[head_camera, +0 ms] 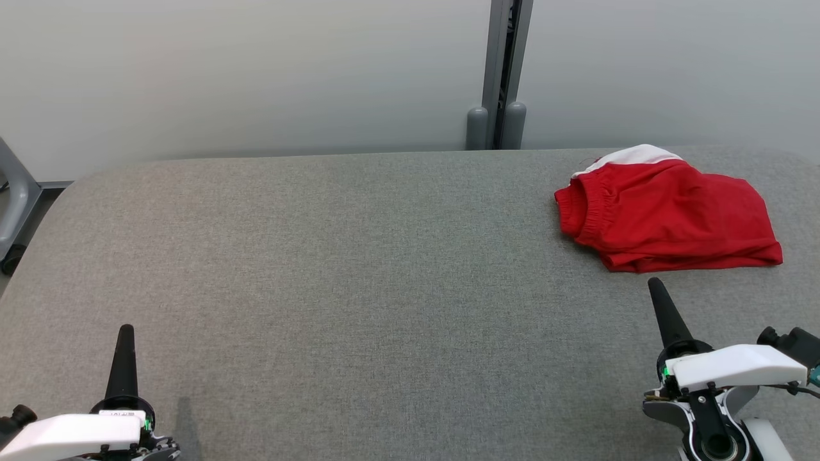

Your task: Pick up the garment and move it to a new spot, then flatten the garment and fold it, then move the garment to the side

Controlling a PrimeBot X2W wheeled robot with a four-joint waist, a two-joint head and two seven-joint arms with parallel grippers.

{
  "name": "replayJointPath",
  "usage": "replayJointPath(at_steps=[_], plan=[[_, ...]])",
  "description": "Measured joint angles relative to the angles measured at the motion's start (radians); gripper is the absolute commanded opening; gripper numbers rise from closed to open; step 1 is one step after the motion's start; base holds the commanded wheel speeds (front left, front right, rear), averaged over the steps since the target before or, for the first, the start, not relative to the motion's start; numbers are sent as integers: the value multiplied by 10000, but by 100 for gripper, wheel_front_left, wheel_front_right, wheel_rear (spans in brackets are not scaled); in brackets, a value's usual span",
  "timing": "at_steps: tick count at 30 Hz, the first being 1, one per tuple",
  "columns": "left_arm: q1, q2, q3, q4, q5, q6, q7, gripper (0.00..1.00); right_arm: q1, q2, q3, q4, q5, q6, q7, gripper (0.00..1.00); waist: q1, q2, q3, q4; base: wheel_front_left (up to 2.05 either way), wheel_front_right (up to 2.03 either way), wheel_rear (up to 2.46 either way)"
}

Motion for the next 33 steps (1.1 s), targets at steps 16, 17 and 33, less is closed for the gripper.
replayJointPath(at_steps=[16,17,33], plan=[[-181,10,247,-35,-1369,0,431,0,-256,33,31,165,1394,-2,313,0,0,0,-18,19,0,0,0],[-185,10,263,-36,-1448,0,472,0,-278,36,35,178,1465,-2,337,0,0,0,-19,20,0,0,0],[-314,19,477,-63,-2656,0,853,0,-556,77,61,378,2683,-2,602,0,0,0,-36,39,0,0,0]])
